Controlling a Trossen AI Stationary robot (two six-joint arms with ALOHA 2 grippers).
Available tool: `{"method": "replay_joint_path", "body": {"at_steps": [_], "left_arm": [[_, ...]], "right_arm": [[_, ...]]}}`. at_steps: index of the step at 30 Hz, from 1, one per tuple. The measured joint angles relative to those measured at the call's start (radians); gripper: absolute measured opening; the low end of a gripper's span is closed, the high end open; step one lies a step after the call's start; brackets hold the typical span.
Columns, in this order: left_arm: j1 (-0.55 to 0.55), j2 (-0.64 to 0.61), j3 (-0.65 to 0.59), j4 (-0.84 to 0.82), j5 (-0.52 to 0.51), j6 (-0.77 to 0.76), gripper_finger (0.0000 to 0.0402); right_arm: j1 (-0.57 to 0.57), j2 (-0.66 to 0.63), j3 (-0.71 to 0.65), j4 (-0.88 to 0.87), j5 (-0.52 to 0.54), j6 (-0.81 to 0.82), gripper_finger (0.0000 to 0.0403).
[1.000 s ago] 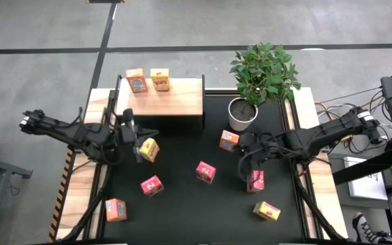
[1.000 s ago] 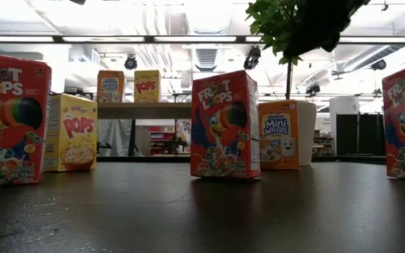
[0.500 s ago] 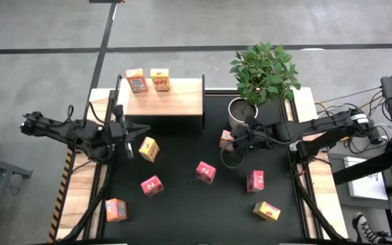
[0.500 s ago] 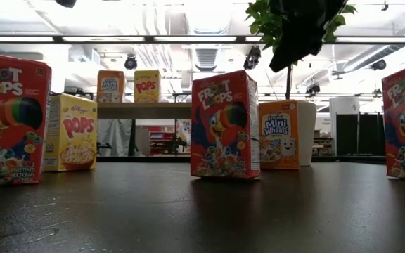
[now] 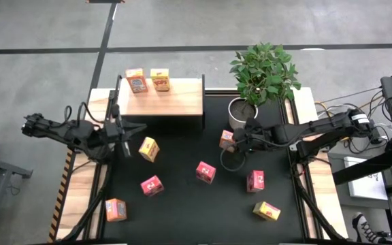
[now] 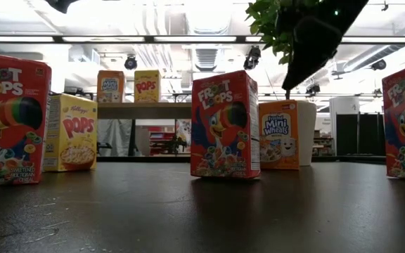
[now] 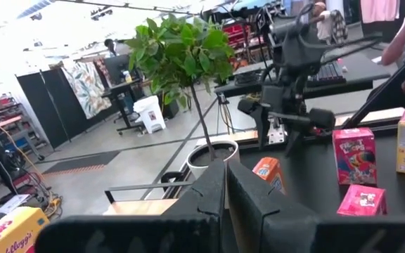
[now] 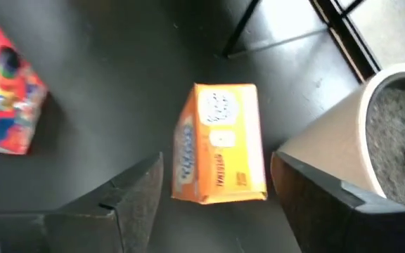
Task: Stack cereal on shelf
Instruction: Put the top orange cereal box on the shelf
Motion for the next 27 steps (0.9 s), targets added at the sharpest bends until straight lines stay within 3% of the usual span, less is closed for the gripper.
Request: {"method": "replay_joint_path", "body": {"at_steps": [11, 27], "left_arm": [[0.0, -0.026, -0.011, 0.0, 0.0, 0.016, 0.0], [0.0, -0.042, -0.015, 0.0, 0.0, 0.019, 0.0]], "right_arm": [[-0.06, 0.004, -0.106, 0.105, -0.014, -0.029, 0.0255], [-0.06, 0.005, -0.155, 0.191, -0.043, -0.029, 0.0154]]}}
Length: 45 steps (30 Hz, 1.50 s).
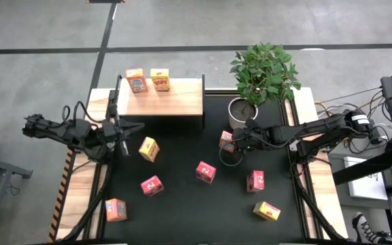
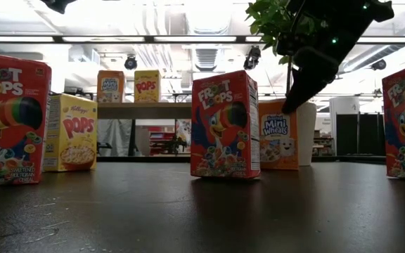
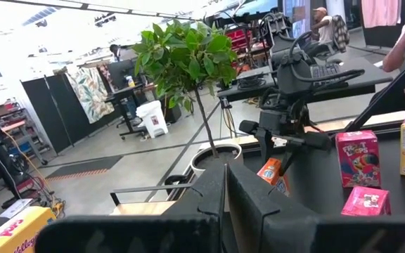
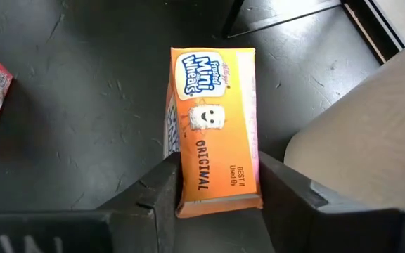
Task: Stack cereal on shelf
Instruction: Put the top orange cereal box on the shelf
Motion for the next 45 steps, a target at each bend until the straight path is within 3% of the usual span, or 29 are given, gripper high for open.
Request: {"method": "replay_joint_path", "body": {"at_steps": [8, 24, 45], "left_arm": [[0.0, -0.031, -0.013, -0.001, 0.0, 0.0, 0.0], [0.0, -0.205, -0.075, 0.022, 0.002, -0.001, 0.0], [0.0, -0.281, -0.099, 0.033, 0.011, 0.023, 0.0]], "right_arm": [[0.0, -0.001, 0.04, 0.003, -0.031, 0.008, 0.0152], [0.003, 0.023, 0.427, -0.113, -0.157, -0.022, 0.0149], [-0.123, 0.552, 1.192, -0.367, -0.152, -0.409, 0.015]]}}
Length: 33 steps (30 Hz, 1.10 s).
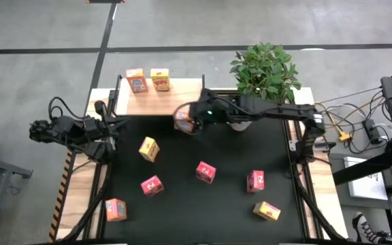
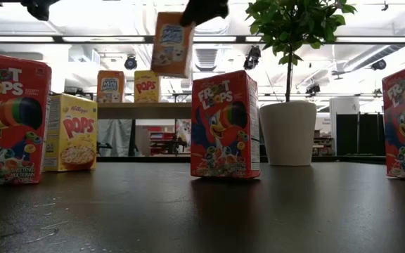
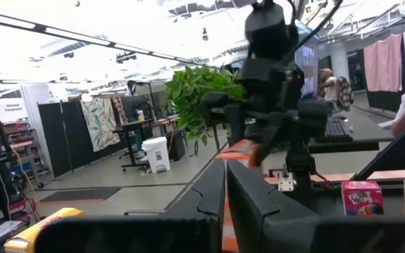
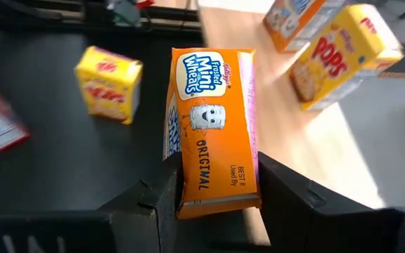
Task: Stack cereal on shelf
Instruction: Put the top orange cereal box on the shelf
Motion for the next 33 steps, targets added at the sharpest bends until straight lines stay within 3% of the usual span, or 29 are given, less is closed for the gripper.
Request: {"method": "replay_joint_path", "body": {"at_steps": [17, 33], "left_arm": [[0.0, -0.01, 0.0, -0.009, 0.002, 0.0, 0.0], [0.0, -0.01, 0.0, -0.009, 0.002, 0.003, 0.0]], "right_arm": [[-0.144, 0.325, 0.343, -0.002, 0.003, -0.14, 0.015], [-0.191, 0.351, 0.36, 0.026, -0.055, -0.166, 0.0159]]}}
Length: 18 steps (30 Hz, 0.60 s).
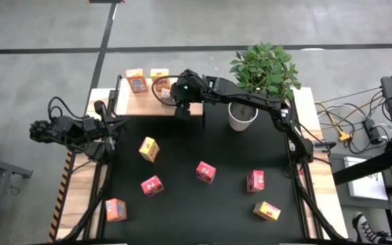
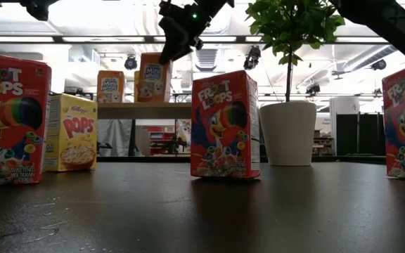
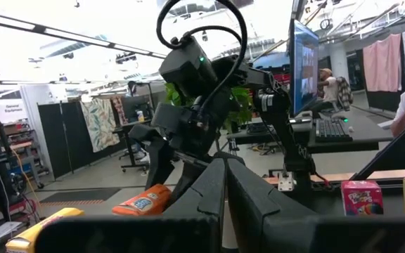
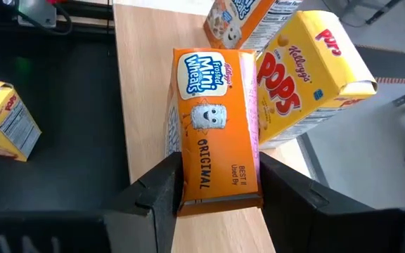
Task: Stack cereal on shelf
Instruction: Put the top orange cereal box on the shelf
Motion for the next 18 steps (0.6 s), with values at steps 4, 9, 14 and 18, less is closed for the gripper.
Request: {"method": "replay_joint_path", "body": {"at_steps": [4, 9, 14, 18], "left_arm": [[0.0, 0.0, 0.0, 0.002, 0.0, 0.001, 0.0], [0.0, 0.0, 0.0, 0.016, 0.0, 0.012, 0.0], [0.0, 0.0, 0.0, 0.017, 0.0, 0.011, 0.0], [0.0, 0.0, 0.0, 0.017, 0.0, 0.008, 0.0]], "right_arm": [[-0.002, 0.009, 0.0, 0.007, 0.0, -0.045, 0.0166], [-0.002, 0.016, 0.0, 0.03, 0.0, -0.033, 0.0163], [-0.008, 0.019, -0.001, 0.048, -0.001, -0.021, 0.0179], [-0.014, 0.02, -0.002, 0.048, 0.0, -0.01, 0.0191]]}}
